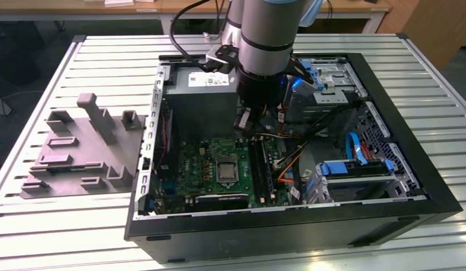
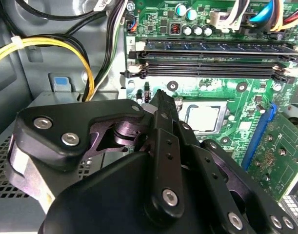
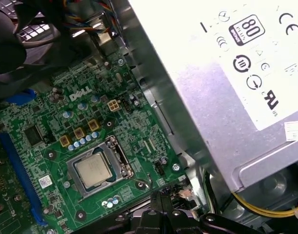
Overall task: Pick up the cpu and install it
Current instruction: 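Install the first cpu locking lever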
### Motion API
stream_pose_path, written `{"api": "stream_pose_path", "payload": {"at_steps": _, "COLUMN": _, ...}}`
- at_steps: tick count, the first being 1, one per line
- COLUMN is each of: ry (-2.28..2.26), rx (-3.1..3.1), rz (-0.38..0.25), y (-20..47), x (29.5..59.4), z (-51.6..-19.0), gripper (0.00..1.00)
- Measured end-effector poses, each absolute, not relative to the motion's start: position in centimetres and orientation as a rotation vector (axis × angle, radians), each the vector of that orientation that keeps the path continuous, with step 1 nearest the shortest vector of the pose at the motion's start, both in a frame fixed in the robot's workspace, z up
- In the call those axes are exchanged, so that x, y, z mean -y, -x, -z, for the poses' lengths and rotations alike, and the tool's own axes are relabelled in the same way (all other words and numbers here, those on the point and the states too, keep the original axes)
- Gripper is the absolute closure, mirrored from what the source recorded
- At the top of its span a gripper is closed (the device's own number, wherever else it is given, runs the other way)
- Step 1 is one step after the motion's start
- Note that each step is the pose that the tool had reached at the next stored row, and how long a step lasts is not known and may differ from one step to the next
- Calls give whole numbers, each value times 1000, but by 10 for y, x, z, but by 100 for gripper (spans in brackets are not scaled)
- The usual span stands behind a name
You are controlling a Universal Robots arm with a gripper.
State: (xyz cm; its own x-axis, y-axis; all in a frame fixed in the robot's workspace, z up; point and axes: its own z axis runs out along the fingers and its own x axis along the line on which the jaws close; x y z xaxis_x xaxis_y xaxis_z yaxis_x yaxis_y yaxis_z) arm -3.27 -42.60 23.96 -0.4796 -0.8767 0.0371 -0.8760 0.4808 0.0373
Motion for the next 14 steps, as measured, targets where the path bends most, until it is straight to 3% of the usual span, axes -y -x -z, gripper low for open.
{"api": "stream_pose_path", "payload": {"at_steps": 14, "ry": -1586, "rx": 2652, "rz": 19, "y": 39, "x": 423, "z": -237, "gripper": 89}}
